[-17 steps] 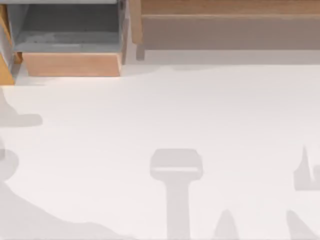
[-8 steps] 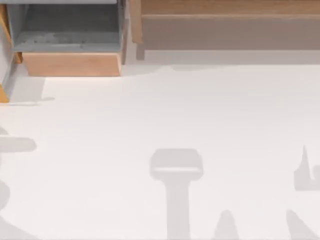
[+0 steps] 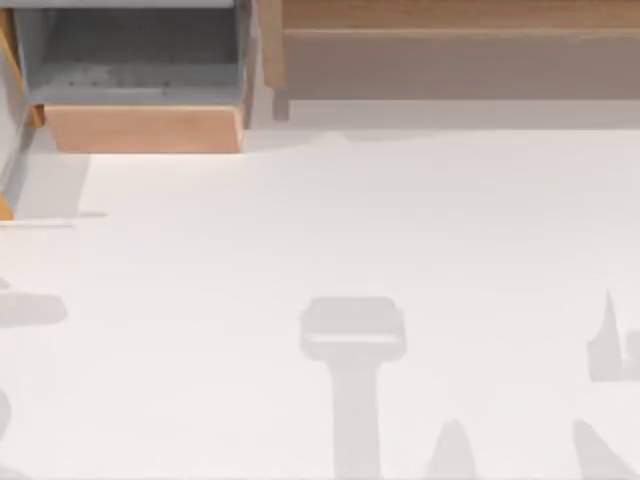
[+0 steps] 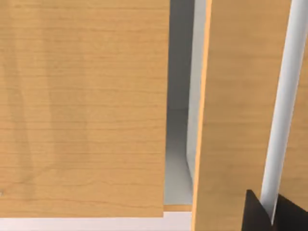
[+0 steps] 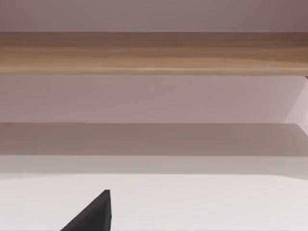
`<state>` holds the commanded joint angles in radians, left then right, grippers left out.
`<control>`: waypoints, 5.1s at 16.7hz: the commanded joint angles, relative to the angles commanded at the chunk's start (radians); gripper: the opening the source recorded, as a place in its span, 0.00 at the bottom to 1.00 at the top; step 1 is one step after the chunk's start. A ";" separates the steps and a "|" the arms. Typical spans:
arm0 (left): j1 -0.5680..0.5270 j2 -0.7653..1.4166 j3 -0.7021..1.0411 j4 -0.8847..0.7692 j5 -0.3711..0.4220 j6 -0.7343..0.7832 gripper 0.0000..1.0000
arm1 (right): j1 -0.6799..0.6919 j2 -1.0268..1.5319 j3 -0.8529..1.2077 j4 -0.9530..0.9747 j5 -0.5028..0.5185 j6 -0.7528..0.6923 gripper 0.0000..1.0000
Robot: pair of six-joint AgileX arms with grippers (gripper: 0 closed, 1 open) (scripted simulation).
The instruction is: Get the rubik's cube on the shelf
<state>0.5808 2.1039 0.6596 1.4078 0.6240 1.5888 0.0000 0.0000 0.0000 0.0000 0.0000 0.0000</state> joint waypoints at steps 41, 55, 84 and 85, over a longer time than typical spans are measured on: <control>0.149 -0.090 -0.233 0.133 0.149 0.010 1.00 | 0.000 0.000 0.000 0.000 0.000 0.000 1.00; 0.351 -0.004 0.210 -0.087 0.050 -0.256 1.00 | 0.000 0.000 0.000 0.000 0.000 0.000 1.00; -0.202 0.412 1.860 -2.832 -0.485 -0.870 1.00 | 0.000 0.000 0.000 0.000 0.000 0.000 1.00; -0.202 0.412 1.860 -2.832 -0.485 -0.870 1.00 | 0.000 0.000 0.000 0.000 0.000 0.000 1.00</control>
<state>0.3785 2.5159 2.5196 -1.4244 0.1393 0.7188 0.0000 0.0000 0.0000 0.0000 0.0000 0.0000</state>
